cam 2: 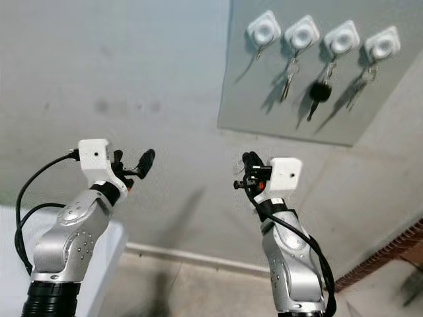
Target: Hang keys on a hook
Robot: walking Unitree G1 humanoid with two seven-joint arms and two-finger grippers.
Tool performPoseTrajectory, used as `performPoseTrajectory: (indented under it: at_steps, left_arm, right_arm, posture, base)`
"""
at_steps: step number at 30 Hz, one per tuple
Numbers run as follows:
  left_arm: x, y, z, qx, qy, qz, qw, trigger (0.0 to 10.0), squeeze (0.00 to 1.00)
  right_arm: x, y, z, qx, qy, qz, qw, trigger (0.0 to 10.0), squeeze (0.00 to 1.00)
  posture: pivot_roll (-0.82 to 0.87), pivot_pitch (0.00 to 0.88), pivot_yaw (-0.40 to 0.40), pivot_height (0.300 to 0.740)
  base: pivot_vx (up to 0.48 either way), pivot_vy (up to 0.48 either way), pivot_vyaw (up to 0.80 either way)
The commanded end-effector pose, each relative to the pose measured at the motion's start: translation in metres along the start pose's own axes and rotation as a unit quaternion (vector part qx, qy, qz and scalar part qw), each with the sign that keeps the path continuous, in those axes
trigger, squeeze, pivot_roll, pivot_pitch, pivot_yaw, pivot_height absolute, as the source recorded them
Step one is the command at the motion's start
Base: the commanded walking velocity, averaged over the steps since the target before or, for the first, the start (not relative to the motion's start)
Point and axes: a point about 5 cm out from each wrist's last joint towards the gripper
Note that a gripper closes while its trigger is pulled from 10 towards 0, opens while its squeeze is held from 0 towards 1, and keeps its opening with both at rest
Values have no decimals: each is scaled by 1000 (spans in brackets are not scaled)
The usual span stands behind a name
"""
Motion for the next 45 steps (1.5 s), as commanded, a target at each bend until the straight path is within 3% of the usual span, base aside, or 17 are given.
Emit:
performPoseTrajectory:
  at_steps: [1,6,19,34,45]
  left_arm:
    - [2,-1,-2,-6,8,2,1000,10000,0]
    - [1,-1,-1,-7,18,6,1000,10000,0]
    - [13,3,12,11,77,-46,996,10000,0]
    - [50,4,24,32,121,-163,979,10000,0]
    - [66,9,56,80,138,-206,965,10000,0]
  right_arm:
    - [5,-2,2,2,-2,-11,1000,10000,0]
    - [6,-2,0,-6,-2,-12,1000,10000,0]
    - [7,7,7,3,-20,13,1000,10000,0]
    - [3,45,45,72,-45,59,995,10000,0]
    - [-6,71,80,133,-43,95,986,10000,0]
  posture:
    - [28,0,-6,702]
    - [29,0,-9,702]
    - [29,0,-10,702]
    - [30,11,-10,702]
    - [35,18,-9,702]
  base:
    - [0,0,0]
    - [0,0,0]
    - [0,0,0]
    - [0,0,0]
    - [0,0,0]
Point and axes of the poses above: a point about 5 cm out from each wrist's last joint towards the gripper, its own y axis pointing out of the wrist towards the gripper, its own z axis along the axis of the wrist's last joint, x = y × z, and after that the axes turned 4 degrees about -y, right-handed
